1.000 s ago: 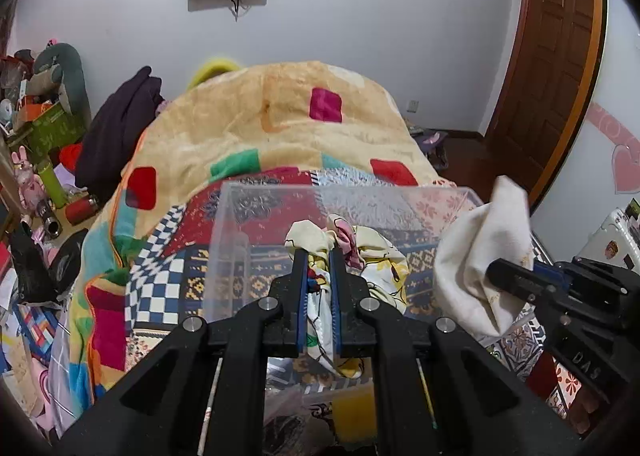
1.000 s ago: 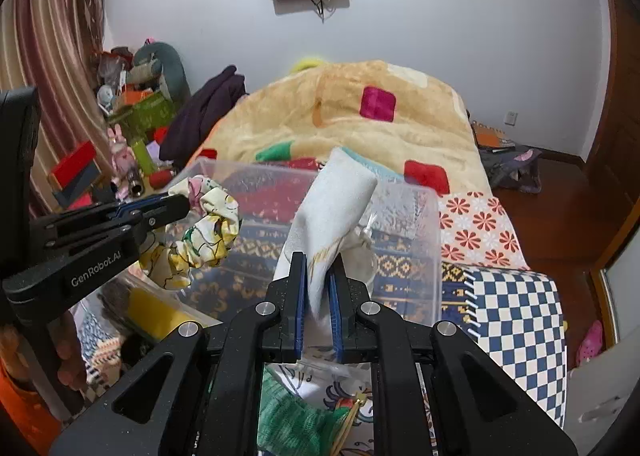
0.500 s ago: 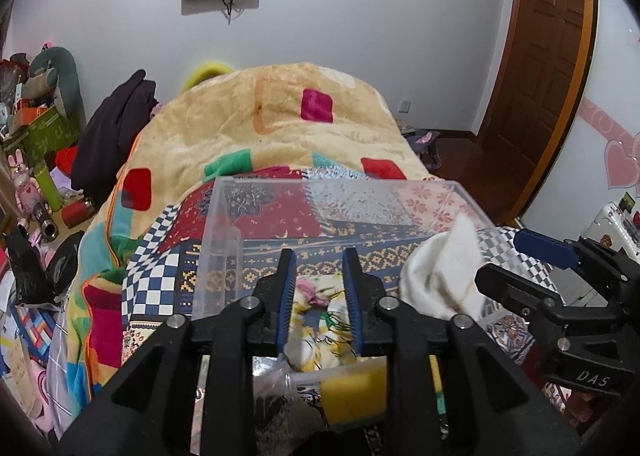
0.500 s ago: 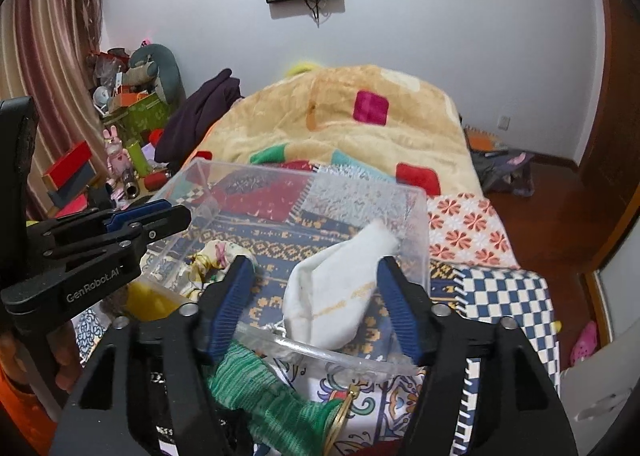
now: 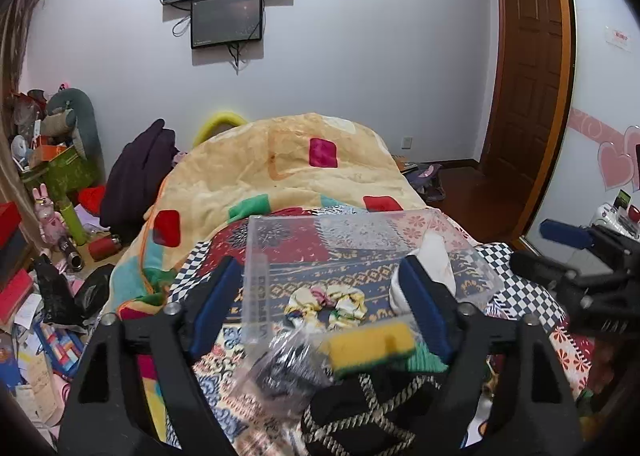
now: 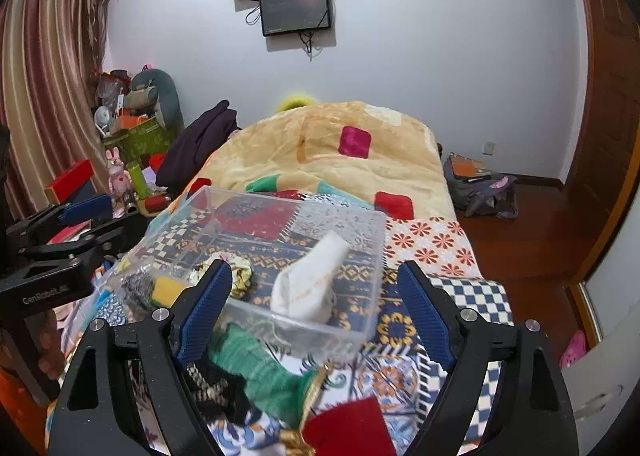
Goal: Organize soft objects
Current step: 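Grasp the red velvet pouch with the right tool while the left tool grasps the black knit hat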
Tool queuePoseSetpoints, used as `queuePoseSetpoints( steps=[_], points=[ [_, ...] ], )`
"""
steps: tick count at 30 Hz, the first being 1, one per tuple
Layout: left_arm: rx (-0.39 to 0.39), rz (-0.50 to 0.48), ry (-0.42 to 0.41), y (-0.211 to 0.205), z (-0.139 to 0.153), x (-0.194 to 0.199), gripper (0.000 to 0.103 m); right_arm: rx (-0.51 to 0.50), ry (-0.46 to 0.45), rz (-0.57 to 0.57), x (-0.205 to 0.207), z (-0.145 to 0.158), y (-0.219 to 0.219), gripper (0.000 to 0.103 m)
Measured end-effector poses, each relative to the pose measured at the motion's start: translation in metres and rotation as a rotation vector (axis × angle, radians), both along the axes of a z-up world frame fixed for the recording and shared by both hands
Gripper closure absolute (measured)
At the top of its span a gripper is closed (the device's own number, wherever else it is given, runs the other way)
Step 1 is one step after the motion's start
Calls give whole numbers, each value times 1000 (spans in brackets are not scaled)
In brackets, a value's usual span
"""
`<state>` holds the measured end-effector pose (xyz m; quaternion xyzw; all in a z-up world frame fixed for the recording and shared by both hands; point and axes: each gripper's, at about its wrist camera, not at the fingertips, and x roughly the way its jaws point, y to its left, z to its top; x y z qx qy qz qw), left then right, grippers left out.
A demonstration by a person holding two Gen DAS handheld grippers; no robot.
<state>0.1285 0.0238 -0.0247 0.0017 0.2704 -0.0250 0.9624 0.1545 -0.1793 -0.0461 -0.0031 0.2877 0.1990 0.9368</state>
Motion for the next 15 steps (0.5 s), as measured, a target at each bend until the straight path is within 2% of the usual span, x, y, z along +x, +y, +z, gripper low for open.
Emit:
queuePoseSetpoints(
  steps=[2, 8, 11, 15],
  points=[
    [-2, 2, 7, 3, -4, -8, 15, 2, 7, -6, -5, 0, -5, 20],
    [-25, -2, 80, 4, -31, -21, 14, -34, 61, -8, -16, -18, -20, 19],
    [-54, -11, 136, -1, -49, -22, 14, -44, 109, -14, -18, -33, -25, 19],
    [-55, -21, 188, -12, -67, -25, 14, -46, 181, 1, -20, -54, -29, 20]
  ],
)
